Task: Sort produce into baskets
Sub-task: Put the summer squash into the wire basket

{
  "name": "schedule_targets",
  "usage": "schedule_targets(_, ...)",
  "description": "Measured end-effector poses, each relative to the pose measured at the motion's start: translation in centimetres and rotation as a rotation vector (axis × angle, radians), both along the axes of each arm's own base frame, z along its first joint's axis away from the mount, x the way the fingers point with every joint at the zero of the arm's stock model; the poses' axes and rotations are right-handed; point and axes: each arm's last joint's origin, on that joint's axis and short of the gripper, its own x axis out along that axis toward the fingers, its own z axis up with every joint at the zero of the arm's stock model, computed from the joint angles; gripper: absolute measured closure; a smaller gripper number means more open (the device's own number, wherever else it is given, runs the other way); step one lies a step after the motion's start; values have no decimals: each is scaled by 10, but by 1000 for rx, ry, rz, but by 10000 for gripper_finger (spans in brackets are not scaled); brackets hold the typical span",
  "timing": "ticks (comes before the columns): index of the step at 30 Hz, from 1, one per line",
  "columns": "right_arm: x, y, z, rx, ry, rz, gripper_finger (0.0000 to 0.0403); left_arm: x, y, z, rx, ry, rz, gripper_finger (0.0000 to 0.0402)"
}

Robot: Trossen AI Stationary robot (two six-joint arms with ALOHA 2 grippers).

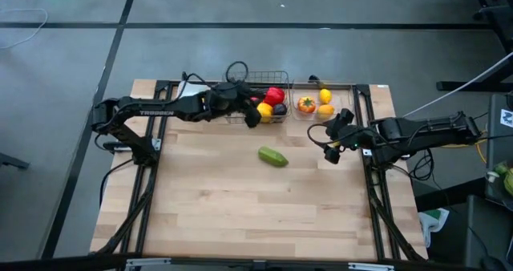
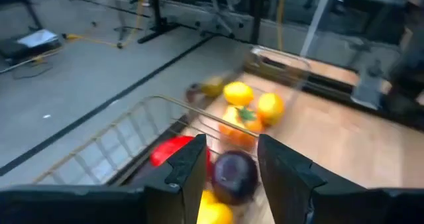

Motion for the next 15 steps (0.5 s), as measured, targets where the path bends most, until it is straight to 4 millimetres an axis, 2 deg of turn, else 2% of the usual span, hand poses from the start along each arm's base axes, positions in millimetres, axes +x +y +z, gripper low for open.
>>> schedule_targets(9, -1, 0, 1, -5, -4, 1, 31, 26, -21, -25, -2, 22, -121, 186)
schedule_targets(15, -20, -3, 12, -13, -85, -16, 31, 46, -46, -41, -51, -13, -311, 157)
